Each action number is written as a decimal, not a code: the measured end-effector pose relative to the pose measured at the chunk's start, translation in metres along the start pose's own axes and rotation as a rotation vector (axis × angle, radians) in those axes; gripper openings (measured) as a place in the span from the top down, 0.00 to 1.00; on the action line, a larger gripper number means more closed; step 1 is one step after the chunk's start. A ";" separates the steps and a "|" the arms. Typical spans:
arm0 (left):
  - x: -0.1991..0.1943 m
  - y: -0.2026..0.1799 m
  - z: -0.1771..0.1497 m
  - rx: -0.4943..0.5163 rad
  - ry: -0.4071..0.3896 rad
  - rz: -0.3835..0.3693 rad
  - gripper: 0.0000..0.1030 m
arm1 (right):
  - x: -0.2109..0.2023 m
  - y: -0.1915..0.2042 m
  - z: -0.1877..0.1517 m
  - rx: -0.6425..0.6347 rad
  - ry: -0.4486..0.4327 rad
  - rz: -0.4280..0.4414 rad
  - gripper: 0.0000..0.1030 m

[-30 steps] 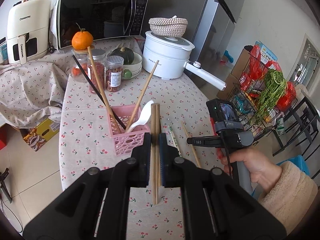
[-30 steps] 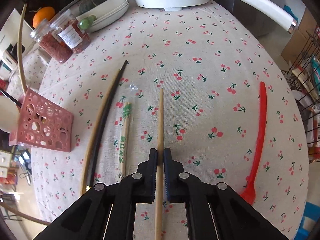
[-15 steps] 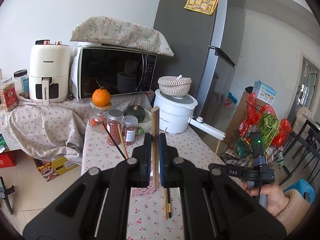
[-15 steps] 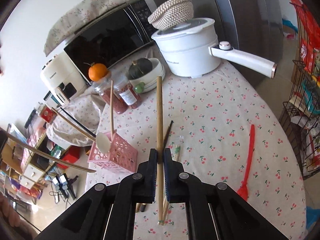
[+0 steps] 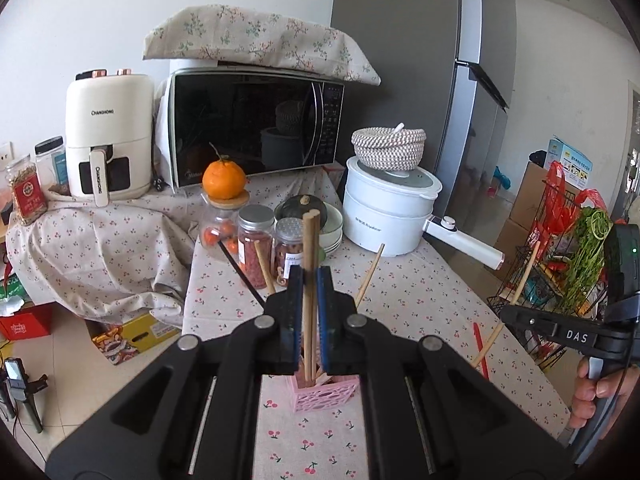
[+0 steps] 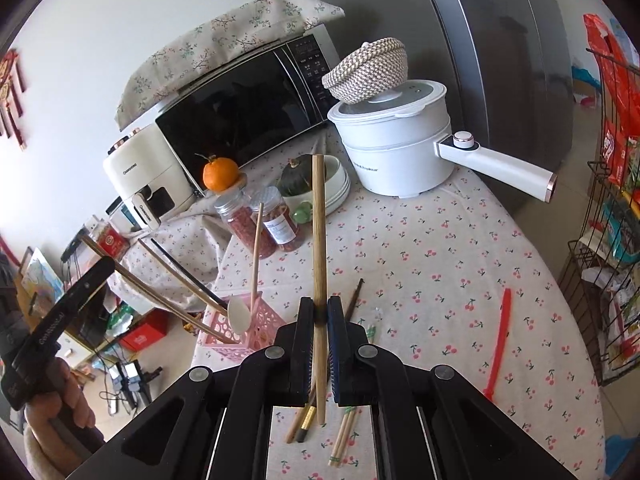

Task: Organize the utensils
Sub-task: 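Carry the wooden chopsticks to the pink basket with the left gripper while the right grasps a wooden chopstick, then insert the wooden chopsticks into the pink basket and open the left gripper, then insert the right gripper's wooden chopstick into the basket and open it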

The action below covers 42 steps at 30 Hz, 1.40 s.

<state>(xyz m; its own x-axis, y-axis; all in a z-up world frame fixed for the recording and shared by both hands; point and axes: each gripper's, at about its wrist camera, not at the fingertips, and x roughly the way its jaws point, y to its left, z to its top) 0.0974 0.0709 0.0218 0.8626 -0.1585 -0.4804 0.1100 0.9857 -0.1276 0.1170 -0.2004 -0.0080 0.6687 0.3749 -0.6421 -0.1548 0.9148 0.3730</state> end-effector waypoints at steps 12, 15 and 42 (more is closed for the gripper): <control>0.040 0.009 -0.017 -0.123 0.111 0.014 0.82 | 0.001 -0.003 -0.001 0.010 -0.008 0.019 0.94; 0.033 0.009 -0.018 -0.142 0.118 0.056 0.45 | -0.003 0.001 0.002 0.005 -0.024 0.035 0.94; 0.031 0.063 -0.066 -0.237 0.407 0.089 0.11 | 0.031 0.094 0.013 -0.075 -0.251 0.070 0.94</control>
<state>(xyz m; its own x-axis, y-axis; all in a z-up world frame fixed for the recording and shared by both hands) 0.0985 0.1243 -0.0582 0.5948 -0.1300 -0.7933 -0.1122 0.9638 -0.2420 0.1326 -0.1048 0.0158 0.8123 0.3975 -0.4268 -0.2543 0.8999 0.3542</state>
